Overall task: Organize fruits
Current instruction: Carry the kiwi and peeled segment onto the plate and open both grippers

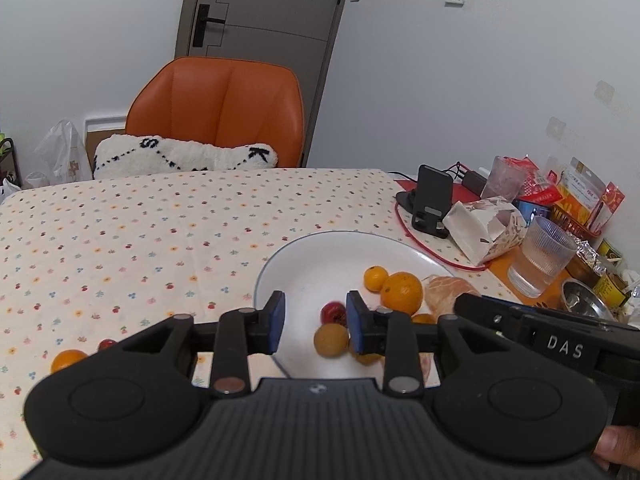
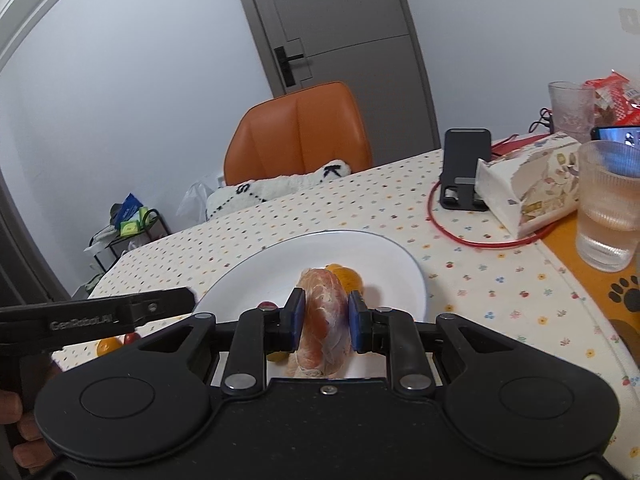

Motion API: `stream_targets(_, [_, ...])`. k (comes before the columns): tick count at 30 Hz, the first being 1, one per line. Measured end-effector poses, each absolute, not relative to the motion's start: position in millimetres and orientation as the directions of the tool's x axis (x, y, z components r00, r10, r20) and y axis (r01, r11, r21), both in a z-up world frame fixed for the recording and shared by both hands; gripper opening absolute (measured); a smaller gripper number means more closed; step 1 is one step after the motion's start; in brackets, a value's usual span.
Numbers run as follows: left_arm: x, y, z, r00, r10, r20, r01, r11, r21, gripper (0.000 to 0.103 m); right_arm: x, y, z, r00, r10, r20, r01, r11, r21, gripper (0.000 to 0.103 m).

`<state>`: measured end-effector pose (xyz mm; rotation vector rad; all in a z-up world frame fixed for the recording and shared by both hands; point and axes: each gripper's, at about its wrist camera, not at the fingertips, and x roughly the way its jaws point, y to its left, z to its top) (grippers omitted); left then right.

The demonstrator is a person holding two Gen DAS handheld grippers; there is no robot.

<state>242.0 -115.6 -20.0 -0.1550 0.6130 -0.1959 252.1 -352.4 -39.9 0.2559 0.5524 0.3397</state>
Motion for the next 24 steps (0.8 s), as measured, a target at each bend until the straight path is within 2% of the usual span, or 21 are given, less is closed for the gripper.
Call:
stream_targets(8, [232.2, -87.0, -13.7, 0.818, -0.141, -0.558, 0.050, 0.983, -0.175, 0.056, 257.0, -355.1, -40.4, 0.819, 0.333, -0.468, -0.202, 0.930, 0.307, 0.020])
stream_targets(18, [217.4, -56.3, -6.4, 0.828, -0.068, -0.556, -0.027, 0.987, -0.161, 0.065, 261.9, -354.1, -33.9, 0.830, 0.326, -0.452, -0.195, 0.930, 0.311, 0.020])
stream_targets(19, [215.6, -53.4, -5.9, 0.829, -0.061, -0.556, -0.034, 0.986, -0.160, 0.068, 262.6, -353.8, -33.2, 0.828, 0.331, -0.452, -0.196, 0.927, 0.320, 0.021])
stream_targets(20, [213.5, -50.2, -5.5, 0.830, -0.054, -0.555, -0.042, 0.986, -0.160, 0.070, 262.7, -353.5, -31.8, 0.826, 0.343, -0.448, -0.201, 0.921, 0.334, 0.027])
stream_targets(24, [206.4, -39.3, -3.8, 0.831, -0.028, -0.555, -0.072, 0.985, -0.158, 0.072, 259.5, -346.4, -26.1, 0.825, 0.362, -0.435, -0.224, 0.915, 0.336, 0.031])
